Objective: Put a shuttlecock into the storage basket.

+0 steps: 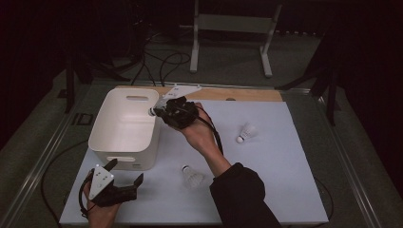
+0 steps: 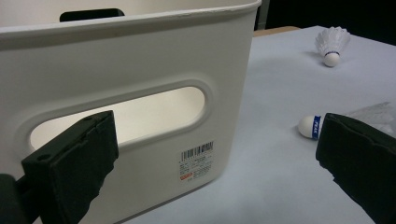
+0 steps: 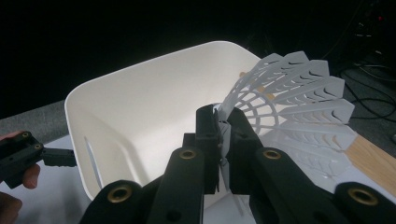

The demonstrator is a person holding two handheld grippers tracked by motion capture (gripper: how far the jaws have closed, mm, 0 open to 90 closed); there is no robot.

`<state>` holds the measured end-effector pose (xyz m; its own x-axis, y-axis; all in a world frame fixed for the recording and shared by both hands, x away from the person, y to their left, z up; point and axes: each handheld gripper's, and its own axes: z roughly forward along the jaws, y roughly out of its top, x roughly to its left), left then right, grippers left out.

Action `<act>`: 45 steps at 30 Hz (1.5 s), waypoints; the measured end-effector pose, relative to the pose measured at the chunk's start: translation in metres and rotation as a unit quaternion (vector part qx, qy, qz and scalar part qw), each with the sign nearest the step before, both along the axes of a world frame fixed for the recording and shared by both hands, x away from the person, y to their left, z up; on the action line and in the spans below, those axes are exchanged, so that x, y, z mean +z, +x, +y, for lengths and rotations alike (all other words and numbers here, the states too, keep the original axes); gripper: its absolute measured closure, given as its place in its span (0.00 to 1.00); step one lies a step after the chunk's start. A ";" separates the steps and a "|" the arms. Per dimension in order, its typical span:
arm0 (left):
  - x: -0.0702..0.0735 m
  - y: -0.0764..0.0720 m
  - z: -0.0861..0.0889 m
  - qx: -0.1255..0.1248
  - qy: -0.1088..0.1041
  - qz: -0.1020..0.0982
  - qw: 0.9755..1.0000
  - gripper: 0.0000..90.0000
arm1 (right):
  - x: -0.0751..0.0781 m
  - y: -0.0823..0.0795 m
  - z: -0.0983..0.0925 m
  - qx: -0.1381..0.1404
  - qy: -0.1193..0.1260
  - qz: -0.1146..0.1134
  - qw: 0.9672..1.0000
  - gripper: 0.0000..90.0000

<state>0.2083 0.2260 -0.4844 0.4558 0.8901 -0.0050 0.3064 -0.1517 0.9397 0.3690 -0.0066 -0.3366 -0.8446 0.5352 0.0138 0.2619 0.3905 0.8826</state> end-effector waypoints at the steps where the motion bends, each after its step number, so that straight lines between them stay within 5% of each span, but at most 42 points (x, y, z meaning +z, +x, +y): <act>1: 0.000 0.000 0.000 0.000 0.000 0.000 1.000 0.00 | 0.000 0.000 0.001 0.000 0.000 0.000 1.000 0.95; 45: 0.000 0.000 0.000 -0.002 0.001 -0.001 1.000 0.00 | -0.002 0.004 0.029 0.017 0.001 0.003 1.000 0.95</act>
<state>0.2084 0.2258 -0.4844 0.4585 0.8887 -0.0020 0.3038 -0.1547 0.9401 0.3725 0.0228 -0.3382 -0.8623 0.5060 0.0198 0.2540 0.3984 0.8814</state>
